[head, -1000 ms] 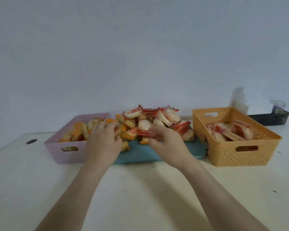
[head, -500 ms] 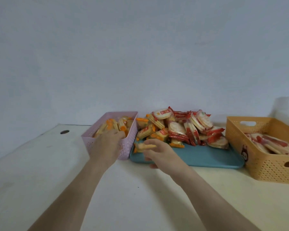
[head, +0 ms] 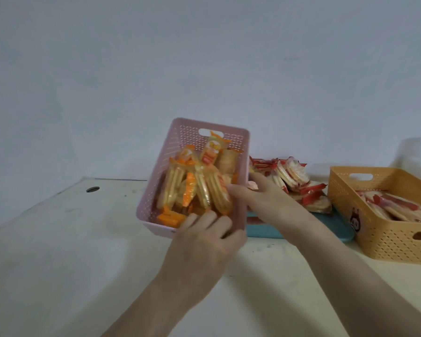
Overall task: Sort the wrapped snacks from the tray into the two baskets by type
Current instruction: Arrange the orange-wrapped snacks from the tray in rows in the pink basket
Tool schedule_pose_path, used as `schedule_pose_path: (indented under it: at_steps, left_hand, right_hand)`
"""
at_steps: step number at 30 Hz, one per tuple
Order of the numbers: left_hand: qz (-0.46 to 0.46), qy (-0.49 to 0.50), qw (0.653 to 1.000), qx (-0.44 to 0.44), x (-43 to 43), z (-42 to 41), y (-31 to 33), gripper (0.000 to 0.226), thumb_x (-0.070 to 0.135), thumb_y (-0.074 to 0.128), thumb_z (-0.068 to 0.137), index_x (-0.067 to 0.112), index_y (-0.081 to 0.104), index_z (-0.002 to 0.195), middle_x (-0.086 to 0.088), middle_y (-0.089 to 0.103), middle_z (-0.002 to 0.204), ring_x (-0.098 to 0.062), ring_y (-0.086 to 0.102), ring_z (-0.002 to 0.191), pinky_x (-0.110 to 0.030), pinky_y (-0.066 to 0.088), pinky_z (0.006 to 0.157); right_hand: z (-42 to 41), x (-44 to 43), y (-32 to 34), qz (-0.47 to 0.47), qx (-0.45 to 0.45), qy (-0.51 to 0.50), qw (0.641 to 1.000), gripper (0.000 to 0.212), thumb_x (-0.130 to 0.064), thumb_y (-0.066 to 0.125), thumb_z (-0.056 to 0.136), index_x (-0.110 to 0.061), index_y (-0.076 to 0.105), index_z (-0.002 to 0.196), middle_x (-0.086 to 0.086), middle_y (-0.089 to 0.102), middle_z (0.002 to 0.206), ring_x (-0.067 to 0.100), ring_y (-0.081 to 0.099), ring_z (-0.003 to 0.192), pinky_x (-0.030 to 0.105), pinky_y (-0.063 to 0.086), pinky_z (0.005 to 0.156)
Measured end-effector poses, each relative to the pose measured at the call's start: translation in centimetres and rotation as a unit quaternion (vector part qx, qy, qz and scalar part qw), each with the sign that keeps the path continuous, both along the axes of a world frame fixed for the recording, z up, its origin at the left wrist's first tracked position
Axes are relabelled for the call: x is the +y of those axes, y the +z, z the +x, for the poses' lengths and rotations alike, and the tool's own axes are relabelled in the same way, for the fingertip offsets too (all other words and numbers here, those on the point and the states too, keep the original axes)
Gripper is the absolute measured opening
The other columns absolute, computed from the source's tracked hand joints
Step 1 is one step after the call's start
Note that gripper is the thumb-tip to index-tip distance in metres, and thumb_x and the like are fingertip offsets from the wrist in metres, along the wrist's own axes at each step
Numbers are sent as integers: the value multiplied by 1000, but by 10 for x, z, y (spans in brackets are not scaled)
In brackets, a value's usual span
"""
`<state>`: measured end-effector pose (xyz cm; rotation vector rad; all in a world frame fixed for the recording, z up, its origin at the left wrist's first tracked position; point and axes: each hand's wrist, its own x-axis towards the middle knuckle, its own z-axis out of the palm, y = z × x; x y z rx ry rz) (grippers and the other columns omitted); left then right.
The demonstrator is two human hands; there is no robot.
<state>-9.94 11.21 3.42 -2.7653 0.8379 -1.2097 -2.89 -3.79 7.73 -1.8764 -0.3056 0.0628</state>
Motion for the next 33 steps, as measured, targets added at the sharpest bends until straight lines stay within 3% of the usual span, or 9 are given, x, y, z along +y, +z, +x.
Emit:
schedule_pose_path:
  at_steps: [4,7,13,18,21,23,26,30,33]
  left_hand:
    - [-7,-58,998,0,-50,-12,-7,24,5,44,82,21,61,79,2,50,69,-21,48,64,-32,38,53]
    - [-8,-108,994,23,-84,-11,-16,22,7,46,85,20,64,84,3,50,71,-20,47,66,-30,40,55]
    - [-154,-232,944,178,-103,1,-9,18,26,56,89,21,70,100,6,60,92,-8,53,86,-19,42,79]
    - [-141,-107,947,268,-69,29,25,15,43,68,82,32,73,91,15,63,84,-1,55,81,-23,45,74]
    - [-131,-91,892,423,-55,36,30,20,44,79,72,34,74,89,13,65,78,-5,61,77,-30,53,73]
    - [-61,-78,891,443,-58,38,31,24,47,77,72,35,74,93,16,64,78,-2,59,79,-23,51,71]
    - [-9,-59,893,446,-64,40,36,23,47,73,76,32,75,93,13,65,76,-3,59,75,-21,50,65]
    - [-30,-68,896,439,-70,40,35,14,39,73,80,26,75,84,9,68,74,-7,60,71,-27,50,64]
    - [-27,-24,940,339,-68,43,35,13,35,65,87,30,67,75,11,63,74,-8,57,75,-32,48,66]
  right_hand:
    - [-12,-44,-5,-156,-138,-107,972,18,-23,49,85,-24,52,103,0,67,91,22,64,81,42,53,71]
    - [-22,-76,-14,-270,-188,-164,930,13,-10,42,88,-15,46,100,4,63,86,28,55,73,36,38,58]
    - [-26,-116,-29,-353,-189,-215,891,17,-12,41,87,-12,46,103,16,66,92,41,60,81,44,48,67]
    - [-21,-134,-29,-401,-220,-217,863,15,-22,46,87,-16,54,99,6,66,87,33,61,81,41,49,63]
    - [-23,-135,-25,-426,-340,-230,806,27,-21,55,89,-16,61,116,5,65,104,30,58,96,39,48,70]
    - [-34,-130,-11,-394,-405,-168,808,20,-20,59,88,-19,65,107,0,64,100,23,57,94,35,47,69]
    - [-51,-122,9,-448,-266,20,853,10,-35,57,90,-26,63,89,-11,62,86,12,59,82,24,47,63]
    - [-46,-111,9,-605,-156,106,773,27,-46,55,87,-24,65,99,-5,65,93,17,62,85,34,55,74]
    - [-37,-105,15,-648,-141,138,735,31,-39,58,85,-23,58,112,-3,63,104,20,60,92,31,51,73]
